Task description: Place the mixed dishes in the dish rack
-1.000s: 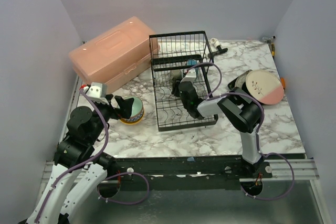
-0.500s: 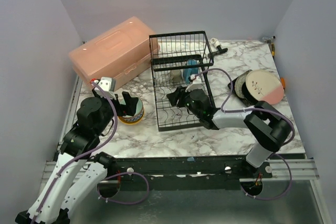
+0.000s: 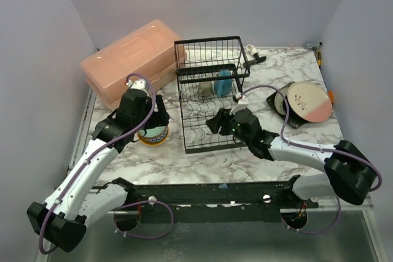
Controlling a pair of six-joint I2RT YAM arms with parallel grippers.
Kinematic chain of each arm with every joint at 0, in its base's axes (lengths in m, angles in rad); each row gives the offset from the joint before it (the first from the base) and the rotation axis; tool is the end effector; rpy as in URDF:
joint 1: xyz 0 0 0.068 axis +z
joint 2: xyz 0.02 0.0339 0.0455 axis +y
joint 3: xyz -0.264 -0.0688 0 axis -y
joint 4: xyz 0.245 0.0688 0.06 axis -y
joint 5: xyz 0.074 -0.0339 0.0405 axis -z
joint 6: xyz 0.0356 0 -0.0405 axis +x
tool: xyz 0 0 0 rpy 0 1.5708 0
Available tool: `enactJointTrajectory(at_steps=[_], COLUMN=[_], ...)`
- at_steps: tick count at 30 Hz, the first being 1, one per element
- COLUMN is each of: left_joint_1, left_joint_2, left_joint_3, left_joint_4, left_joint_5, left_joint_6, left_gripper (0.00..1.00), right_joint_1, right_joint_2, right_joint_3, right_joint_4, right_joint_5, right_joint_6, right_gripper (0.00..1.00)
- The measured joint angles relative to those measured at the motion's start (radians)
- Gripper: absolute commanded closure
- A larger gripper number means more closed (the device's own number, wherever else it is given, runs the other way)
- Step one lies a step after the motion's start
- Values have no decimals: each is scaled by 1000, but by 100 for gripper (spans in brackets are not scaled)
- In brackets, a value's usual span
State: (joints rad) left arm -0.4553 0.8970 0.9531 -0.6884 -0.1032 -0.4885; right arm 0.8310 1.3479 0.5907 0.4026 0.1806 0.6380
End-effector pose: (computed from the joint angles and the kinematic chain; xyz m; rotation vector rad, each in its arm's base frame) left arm 0.1676 -0.0780 0.3288 -0.0954 2.2281 -0.4113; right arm 0.1956 0.2048 0.2084 -0.0673 2.0042 0.7992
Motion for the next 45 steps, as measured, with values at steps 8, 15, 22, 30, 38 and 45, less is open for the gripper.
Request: enactJointTrajectory(at_steps=[8,15,22,30,38,45], left_joint_1=[-47,-86,-74,70,282,352], left_joint_2=[187,378,422,294,85,105], left_joint_3=[20,128,191,123,-24,-167], left_joint_4=[-79,-117,-147,-174,-173,-94], left_joint_5=[-68,-146,-192,-198,-142,-29], left_joint_6=[-176,-233,-218,-129,-109,-142], left_gripper=[27,31,24,26,46,61], right_joint_1=[0,-1,-1,-1,-1,-1], right_joint_2=[-146,-288,-355,-373,-349,-346], right_joint_3=[-33,-101,-103,-115,-115,-114], right_joint_4=[-117,-182,-233,-251,-251,-252], right_joint_5=[47,97,138,143,138,124], right_joint_6=[0,0,-7,-7,-8,-6], right_gripper=[37,34,33,31,32,32])
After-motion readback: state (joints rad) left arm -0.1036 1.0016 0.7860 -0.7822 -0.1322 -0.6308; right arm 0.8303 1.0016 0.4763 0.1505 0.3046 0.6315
